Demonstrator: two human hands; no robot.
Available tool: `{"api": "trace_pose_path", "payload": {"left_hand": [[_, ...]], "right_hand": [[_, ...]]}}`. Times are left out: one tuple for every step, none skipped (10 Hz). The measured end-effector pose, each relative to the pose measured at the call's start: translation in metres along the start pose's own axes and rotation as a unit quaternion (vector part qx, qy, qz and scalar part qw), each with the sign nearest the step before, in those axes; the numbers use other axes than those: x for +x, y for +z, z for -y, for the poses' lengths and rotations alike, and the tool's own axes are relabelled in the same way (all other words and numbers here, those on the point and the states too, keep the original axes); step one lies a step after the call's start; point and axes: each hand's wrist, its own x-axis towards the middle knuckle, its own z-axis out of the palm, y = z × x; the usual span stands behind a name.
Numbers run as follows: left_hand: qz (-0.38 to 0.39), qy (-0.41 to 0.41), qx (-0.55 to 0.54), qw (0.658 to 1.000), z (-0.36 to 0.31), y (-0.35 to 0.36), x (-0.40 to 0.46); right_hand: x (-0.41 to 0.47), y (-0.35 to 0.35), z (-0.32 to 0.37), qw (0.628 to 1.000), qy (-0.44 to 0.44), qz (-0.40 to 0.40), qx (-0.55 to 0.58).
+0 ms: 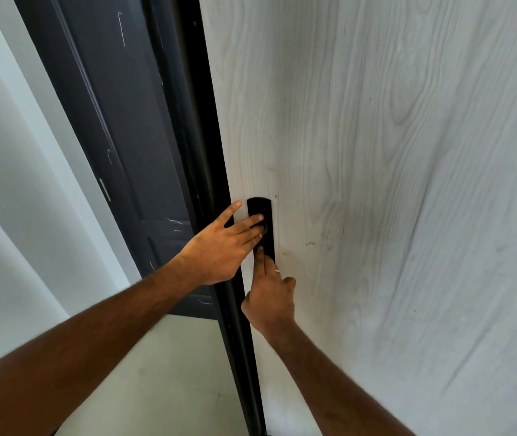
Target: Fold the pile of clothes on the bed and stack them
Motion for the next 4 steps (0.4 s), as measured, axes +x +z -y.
{"api": "trace_pose_path", "payload": {"left_hand": [[-0.018, -0.007, -0.008, 1.0, -0.007, -0.002, 0.001], [-0.016, -0.001, -0.026, 1.0, -0.015, 0.0, 0.003], [-0.086, 0.028, -0.088, 0.992, -0.027, 0.008, 0.007], [-0.16, 0.055, -0.171, 0.971, -0.041, -0.005, 0.018]], "right_hand": [[-0.003, -0.004, 0.0, 1.0, -0.011, -0.007, 0.025], [0.001, -0.003, -0.005, 0.998, -0.019, -0.034, 0.057], [-0.003, -0.007, -0.018, 0.985, -0.058, -0.127, 0.102], [-0.011, -0.017, -0.037, 0.968, -0.064, -0.231, 0.073]]}}
